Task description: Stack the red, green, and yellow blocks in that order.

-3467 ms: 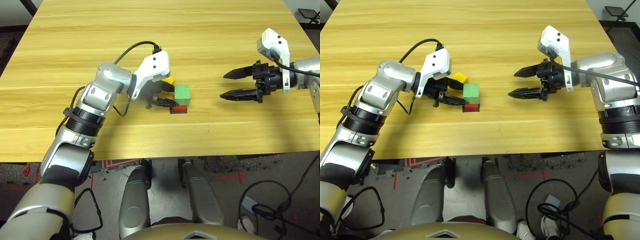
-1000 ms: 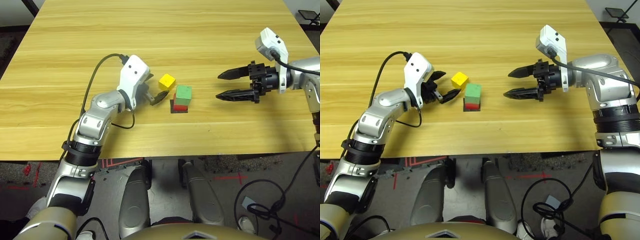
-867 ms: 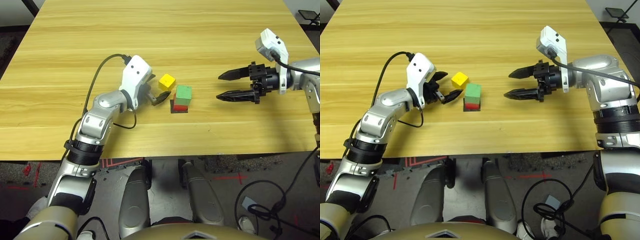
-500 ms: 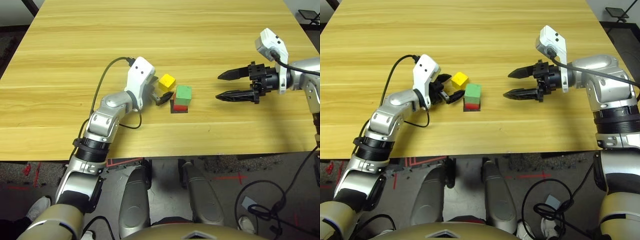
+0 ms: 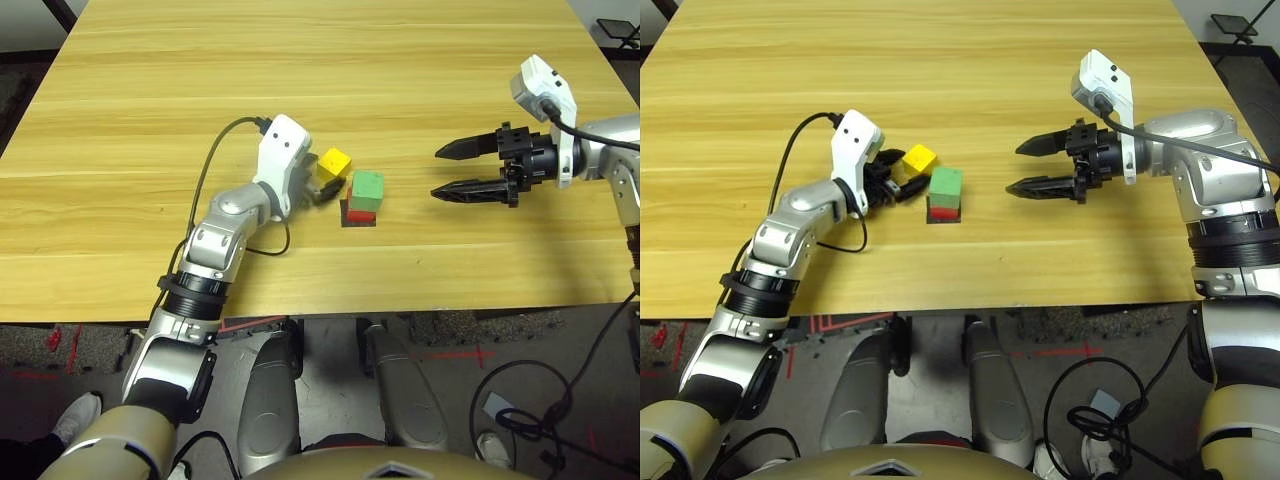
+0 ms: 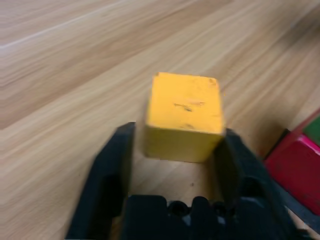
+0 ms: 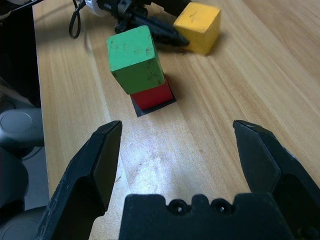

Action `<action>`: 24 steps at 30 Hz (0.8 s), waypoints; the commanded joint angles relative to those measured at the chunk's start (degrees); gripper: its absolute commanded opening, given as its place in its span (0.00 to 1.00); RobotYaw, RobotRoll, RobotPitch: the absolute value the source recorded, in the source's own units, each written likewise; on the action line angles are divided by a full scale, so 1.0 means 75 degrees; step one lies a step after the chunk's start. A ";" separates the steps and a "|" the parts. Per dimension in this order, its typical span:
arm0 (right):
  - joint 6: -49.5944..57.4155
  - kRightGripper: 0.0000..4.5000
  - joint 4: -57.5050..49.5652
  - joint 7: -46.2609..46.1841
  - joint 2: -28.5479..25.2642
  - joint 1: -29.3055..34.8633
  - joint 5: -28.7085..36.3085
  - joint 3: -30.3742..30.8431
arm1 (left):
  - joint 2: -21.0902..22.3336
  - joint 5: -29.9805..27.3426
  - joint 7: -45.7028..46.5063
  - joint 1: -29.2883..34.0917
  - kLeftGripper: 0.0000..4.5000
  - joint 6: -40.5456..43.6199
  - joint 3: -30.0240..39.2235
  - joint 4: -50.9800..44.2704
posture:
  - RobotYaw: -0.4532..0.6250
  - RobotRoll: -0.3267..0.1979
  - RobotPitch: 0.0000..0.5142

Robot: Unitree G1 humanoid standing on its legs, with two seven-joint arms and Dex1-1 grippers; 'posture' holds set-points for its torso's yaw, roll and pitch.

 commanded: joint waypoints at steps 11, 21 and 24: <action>-0.0119 1.00 0.0023 0.0055 -0.0089 0.0113 0.0028 -0.0051 | 0.0990 -0.0496 -0.1208 -0.0700 0.43 -0.0337 0.0500 -0.0341 | 0.37 0.41 0.57; -0.0747 1.00 0.0332 0.0574 -0.0002 0.0215 -0.0041 0.0098 | 0.2792 -0.1954 -0.4243 -0.1483 0.43 0.0244 0.0563 -0.0891 | 0.39 0.42 0.55; -0.0829 1.00 0.0324 0.0653 0.0077 0.0199 -0.0035 0.0131 | 0.2776 -0.2053 -0.4596 -0.1405 0.43 0.0304 0.0299 -0.1063 | 0.39 0.42 0.54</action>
